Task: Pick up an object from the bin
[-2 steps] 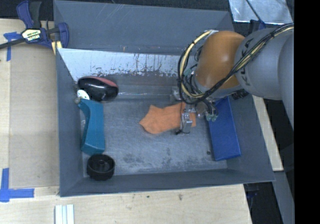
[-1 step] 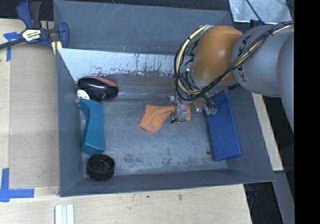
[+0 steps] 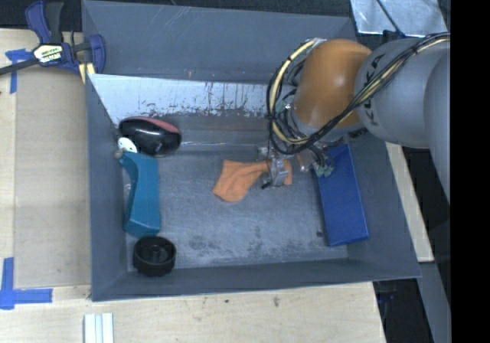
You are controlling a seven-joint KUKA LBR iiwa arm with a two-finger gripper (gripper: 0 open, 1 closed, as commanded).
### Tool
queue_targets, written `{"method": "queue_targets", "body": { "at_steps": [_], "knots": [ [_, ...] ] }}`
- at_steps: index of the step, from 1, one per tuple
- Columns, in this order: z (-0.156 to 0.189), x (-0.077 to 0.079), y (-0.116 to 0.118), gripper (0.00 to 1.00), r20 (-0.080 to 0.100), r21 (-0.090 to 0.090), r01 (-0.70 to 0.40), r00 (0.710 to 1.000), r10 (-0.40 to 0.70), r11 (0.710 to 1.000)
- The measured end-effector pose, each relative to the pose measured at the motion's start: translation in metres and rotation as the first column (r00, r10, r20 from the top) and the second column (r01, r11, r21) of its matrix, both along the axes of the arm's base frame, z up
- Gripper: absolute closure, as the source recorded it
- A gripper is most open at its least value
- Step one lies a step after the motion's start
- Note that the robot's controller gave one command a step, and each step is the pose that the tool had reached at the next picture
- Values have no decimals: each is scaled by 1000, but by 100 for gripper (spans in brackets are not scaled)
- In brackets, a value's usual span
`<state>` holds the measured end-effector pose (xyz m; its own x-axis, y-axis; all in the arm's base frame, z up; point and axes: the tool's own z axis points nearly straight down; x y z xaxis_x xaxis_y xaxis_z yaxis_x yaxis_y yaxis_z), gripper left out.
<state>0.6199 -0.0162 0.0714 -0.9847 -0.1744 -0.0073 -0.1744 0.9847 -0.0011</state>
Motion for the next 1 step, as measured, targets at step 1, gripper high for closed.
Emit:
{"method": "queue_targets", "body": {
  "at_steps": [1],
  "knots": [
    [121,-22,-1,100,-4,0,-15,1000,15,1000]
  ]
}}
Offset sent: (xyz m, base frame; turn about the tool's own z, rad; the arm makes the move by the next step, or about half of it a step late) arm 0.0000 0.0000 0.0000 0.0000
